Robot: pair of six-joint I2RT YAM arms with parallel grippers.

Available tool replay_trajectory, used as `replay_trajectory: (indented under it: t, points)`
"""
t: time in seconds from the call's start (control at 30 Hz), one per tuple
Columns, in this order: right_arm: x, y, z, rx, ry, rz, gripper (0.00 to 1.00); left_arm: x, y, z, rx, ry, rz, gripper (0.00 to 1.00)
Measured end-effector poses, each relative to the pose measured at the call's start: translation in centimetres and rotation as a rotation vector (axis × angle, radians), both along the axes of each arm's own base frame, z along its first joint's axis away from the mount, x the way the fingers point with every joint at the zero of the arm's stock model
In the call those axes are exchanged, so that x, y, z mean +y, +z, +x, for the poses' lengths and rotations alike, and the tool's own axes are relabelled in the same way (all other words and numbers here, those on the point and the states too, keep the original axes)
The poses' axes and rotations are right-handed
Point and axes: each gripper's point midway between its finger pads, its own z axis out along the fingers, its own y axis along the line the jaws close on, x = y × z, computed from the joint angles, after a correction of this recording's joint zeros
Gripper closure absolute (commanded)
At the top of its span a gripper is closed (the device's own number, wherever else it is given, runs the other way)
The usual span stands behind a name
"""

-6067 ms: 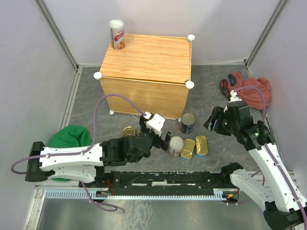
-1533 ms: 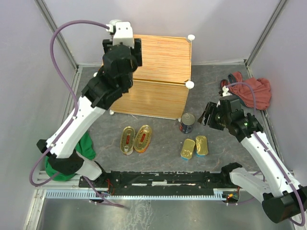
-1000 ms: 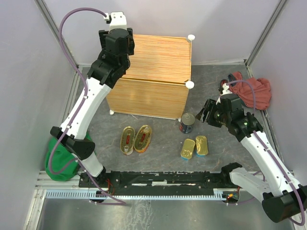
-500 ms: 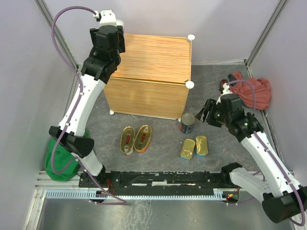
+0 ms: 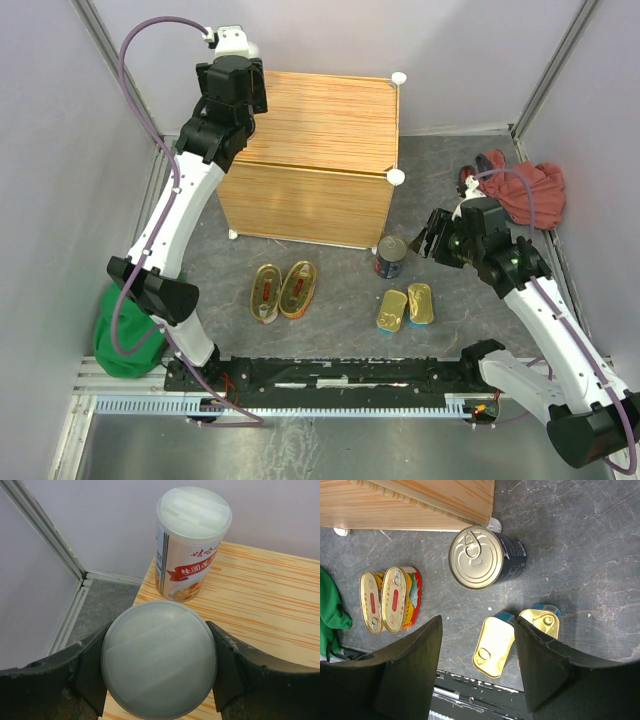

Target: Place and organize the canned foods onto the counter

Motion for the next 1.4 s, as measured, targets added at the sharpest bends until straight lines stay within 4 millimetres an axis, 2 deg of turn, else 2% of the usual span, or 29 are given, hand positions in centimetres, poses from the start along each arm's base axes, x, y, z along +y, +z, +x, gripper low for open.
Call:
replay_trajectory:
  t: [0.1, 0.33, 0.43, 0.6, 0.93, 1.4]
  points:
    - [-0.1, -0.1, -0.3, 0.007, 0.002, -0.005, 0.33, 0.0, -0.1, 0.1, -0.004, 0.002, -0.011, 0.85]
    - [-0.3, -0.2, -0.7, 0.016, 0.003, -0.009, 0.33, 0.2, -0.1, 0.2, -0.007, 0.015, -0.032, 0.32]
    - [-0.3, -0.1, -0.9, 0.014, 0.003, -0.008, 0.33, 0.2, -0.2, 0.1, -0.009, 0.022, -0.041, 0.19]
    - [-0.4, 0.0, -1.0, 0.012, 0.003, -0.008, 0.33, 0.4, 0.0, 0.2, -0.017, 0.036, -0.047, 0.14]
    - [-0.5, -0.2, -1.4, 0.024, 0.005, -0.014, 0.33, 0.5, 0.1, 0.0, -0.021, 0.040, -0.048, 0.08]
    - [-0.8, -0.5, -2.1, 0.036, 0.023, -0.039, 0.30, 1.1, 2.0, -1.2, -0.060, 0.040, -0.066, 0.06]
